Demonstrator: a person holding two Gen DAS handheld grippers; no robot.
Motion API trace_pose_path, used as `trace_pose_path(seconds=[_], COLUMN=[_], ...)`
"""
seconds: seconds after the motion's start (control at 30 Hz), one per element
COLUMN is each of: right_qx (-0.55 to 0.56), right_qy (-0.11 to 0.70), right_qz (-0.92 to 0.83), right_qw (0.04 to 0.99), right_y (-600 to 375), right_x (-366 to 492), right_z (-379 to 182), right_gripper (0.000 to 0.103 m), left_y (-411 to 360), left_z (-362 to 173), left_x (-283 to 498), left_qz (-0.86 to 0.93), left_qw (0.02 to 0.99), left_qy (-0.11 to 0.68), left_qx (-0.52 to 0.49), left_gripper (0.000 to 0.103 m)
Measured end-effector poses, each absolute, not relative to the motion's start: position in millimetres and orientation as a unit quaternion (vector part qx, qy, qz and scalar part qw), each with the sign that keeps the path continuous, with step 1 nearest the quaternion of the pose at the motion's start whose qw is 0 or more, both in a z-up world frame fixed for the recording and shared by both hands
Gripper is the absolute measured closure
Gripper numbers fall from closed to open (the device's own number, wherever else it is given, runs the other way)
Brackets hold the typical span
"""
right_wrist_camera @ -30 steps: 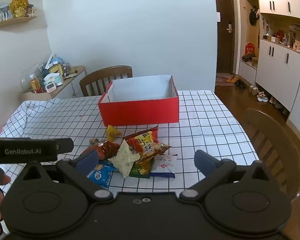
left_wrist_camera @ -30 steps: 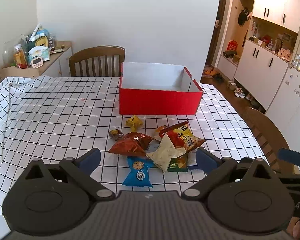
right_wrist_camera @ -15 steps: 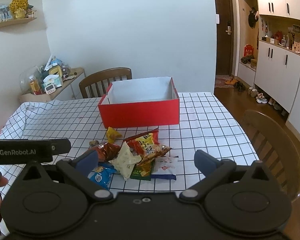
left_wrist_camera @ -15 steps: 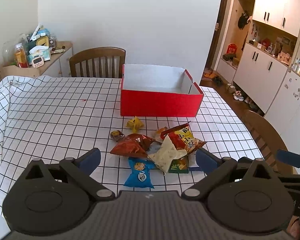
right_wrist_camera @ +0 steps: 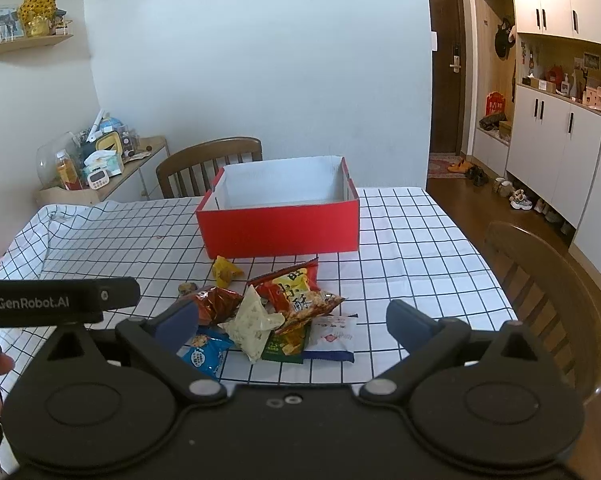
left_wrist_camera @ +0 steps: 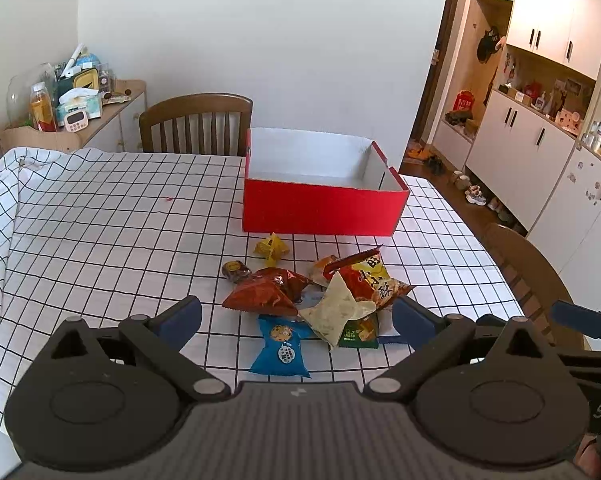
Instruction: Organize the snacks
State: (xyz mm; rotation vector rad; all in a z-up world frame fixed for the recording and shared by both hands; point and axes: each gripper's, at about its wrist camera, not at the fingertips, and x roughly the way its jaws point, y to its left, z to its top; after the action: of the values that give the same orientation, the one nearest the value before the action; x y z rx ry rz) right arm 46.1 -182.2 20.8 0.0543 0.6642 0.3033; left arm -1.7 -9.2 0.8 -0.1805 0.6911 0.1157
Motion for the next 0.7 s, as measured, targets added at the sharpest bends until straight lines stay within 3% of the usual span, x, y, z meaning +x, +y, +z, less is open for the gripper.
trace_pose_path(seconds=[0.7], right_qx=[0.019], right_qy=[0.315], right_qz=[0.143], right_qw=[0.938], right_y=[-167.7], right_x=[38.0], right_z=[25.0], right_gripper=[0.003], left_y=[9.1], left_z=[0.3], left_x=[-7.6], left_qz=[0.051], left_qw=[0.937], left_qy=[0.331], left_qx=[-0.097], left_gripper=[0.001])
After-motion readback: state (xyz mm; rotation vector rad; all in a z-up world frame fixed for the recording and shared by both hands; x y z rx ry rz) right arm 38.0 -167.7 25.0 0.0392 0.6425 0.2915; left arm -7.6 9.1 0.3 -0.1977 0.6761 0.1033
